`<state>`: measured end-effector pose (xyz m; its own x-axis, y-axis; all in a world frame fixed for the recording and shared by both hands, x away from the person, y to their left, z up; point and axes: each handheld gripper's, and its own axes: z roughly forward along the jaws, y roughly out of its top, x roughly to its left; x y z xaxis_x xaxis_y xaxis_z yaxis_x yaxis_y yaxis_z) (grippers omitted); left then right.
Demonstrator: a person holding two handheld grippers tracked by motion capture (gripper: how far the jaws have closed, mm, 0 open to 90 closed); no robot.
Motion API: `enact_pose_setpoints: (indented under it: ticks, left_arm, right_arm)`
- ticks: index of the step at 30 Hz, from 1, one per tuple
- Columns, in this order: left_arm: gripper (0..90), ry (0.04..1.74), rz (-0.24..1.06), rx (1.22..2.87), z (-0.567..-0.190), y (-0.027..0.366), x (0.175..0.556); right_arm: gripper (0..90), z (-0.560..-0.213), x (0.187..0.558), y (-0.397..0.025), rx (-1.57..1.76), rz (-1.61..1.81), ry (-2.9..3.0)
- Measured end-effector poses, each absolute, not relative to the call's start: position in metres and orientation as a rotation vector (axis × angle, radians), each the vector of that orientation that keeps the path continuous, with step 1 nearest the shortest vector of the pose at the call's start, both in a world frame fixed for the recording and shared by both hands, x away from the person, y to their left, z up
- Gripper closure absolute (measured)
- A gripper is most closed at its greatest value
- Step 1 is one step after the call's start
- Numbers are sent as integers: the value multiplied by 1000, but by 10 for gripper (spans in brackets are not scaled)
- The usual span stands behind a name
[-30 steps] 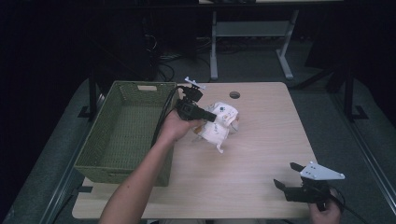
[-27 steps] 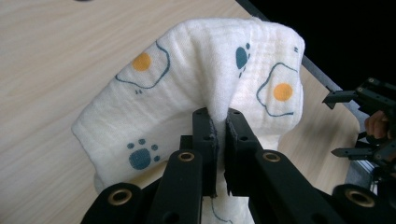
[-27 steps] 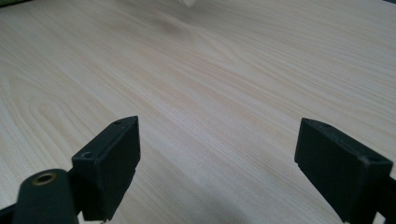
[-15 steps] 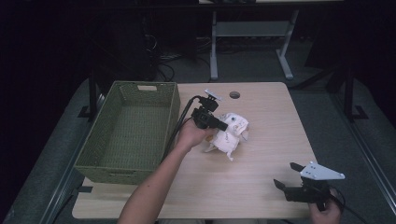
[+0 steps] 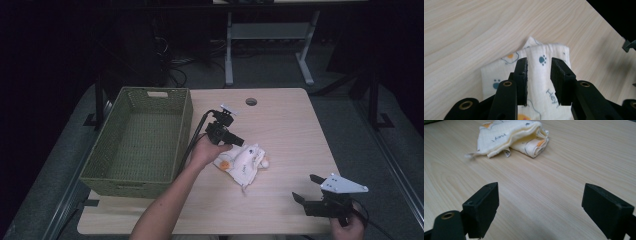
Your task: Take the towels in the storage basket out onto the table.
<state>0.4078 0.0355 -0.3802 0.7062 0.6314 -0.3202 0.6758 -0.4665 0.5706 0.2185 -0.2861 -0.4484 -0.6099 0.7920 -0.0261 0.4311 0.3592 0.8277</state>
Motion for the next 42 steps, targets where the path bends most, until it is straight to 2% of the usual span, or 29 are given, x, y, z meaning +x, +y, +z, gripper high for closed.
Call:
enact_pose_setpoints:
  ticks: [21, 28, 32, 42]
  left_arm:
    - [610, 946, -32, 2177, -388, 63, 362]
    - [565, 928, -17, 2166, -392, 75, 345]
    - [501, 923, -10, 2166, -392, 77, 334]
    - [452, 910, 14, 2140, -397, 90, 306]
  right_arm:
    - [140, -449, 220, -284, 1066, 1122, 2212]
    - [140, -450, 220, -284, 1075, 1119, 2216]
    - [140, -450, 221, -284, 1072, 1113, 2216]
    - [140, -450, 220, -282, 1076, 1109, 2215]
